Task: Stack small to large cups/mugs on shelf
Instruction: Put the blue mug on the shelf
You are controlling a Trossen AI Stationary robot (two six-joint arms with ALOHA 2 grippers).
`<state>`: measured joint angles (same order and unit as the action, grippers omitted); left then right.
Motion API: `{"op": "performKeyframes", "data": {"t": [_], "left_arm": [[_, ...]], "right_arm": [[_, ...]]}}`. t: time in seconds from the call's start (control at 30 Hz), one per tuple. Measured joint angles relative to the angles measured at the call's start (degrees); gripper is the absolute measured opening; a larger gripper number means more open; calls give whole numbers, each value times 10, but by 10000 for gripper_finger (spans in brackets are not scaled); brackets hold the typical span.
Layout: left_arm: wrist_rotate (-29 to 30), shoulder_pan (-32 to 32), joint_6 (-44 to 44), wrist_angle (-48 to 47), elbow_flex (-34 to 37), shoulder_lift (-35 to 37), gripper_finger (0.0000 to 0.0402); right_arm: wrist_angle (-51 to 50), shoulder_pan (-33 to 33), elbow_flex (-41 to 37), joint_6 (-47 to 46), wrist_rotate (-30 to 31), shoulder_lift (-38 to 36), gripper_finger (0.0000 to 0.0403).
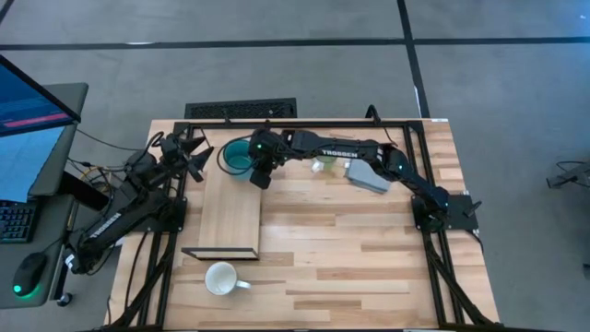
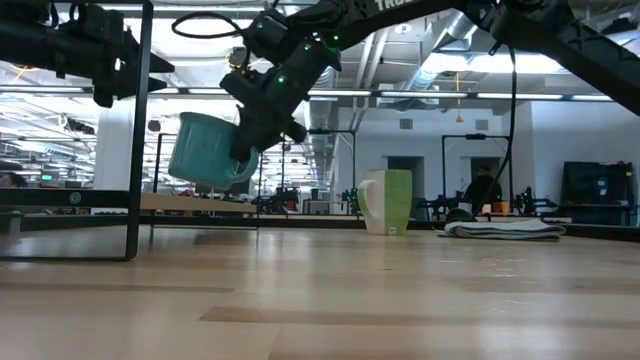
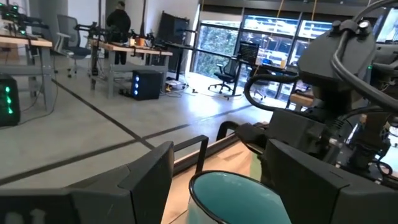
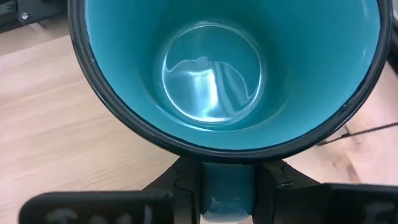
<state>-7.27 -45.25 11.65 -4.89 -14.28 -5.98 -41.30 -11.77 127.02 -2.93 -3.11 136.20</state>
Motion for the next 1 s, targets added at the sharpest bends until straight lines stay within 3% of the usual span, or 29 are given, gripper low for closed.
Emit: {"op": "performKeyframes", "data": {"t": [0.3, 1.0], "left_arm": [[0, 0, 0, 0, 0, 0, 248], [0, 0, -1, 0, 0, 0, 248]], "right_arm": [[0, 0, 0, 79, -3, 0, 98], [6, -7, -20, 90, 0, 0, 98]]}}
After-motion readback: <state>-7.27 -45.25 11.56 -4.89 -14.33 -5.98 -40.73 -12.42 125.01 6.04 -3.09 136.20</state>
